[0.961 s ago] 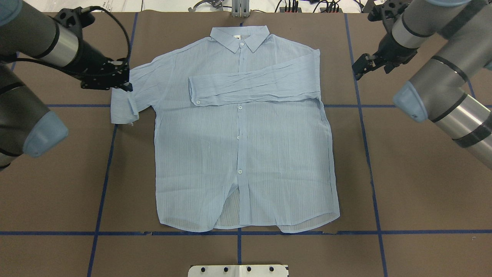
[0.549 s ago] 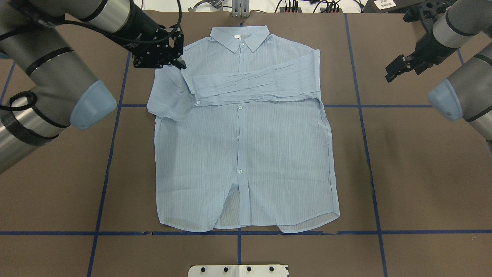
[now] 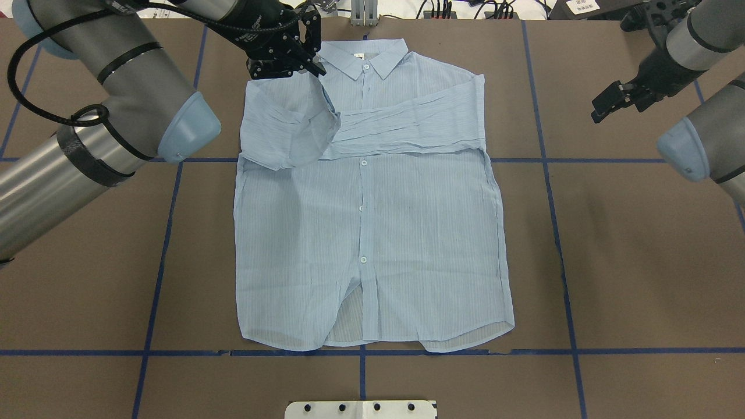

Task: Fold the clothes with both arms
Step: 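Fold the held sleeve across the shirt body with the left gripper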

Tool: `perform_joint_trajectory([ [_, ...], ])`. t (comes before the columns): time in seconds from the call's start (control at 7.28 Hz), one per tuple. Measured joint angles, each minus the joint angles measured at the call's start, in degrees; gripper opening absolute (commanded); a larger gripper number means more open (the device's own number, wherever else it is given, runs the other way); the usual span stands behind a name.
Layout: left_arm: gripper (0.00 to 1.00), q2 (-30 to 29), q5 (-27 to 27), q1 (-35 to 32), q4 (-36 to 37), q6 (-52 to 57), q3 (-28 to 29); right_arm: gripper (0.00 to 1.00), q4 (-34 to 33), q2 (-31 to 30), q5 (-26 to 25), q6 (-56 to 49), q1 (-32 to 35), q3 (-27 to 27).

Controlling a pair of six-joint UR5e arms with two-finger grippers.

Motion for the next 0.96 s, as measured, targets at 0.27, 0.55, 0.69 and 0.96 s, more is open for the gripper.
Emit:
perform_joint_trajectory([
  [0.27,0.00,-3.4,0.4,-0.1,-3.8,-7.9,4.7,1.00,0.0,-0.5,0.0,0.0,0.0,0.1],
  [0.55,0.00,-7.8,4.7,0.2,-12.2,-16.0,14.2,1.00,0.0,-1.1,0.0,0.0,0.0,0.7],
  [0.69,0.00,-9.9,7.4,0.6,-15.4,-18.1,18.9,1.00,0.0,-1.2,0.0,0.0,0.1,0.8],
  [0.96,0.00,-12.7,12.9,3.2,-19.7,-19.2,25.5,1.00,0.0,-1.2,0.0,0.0,0.1,0.8],
])
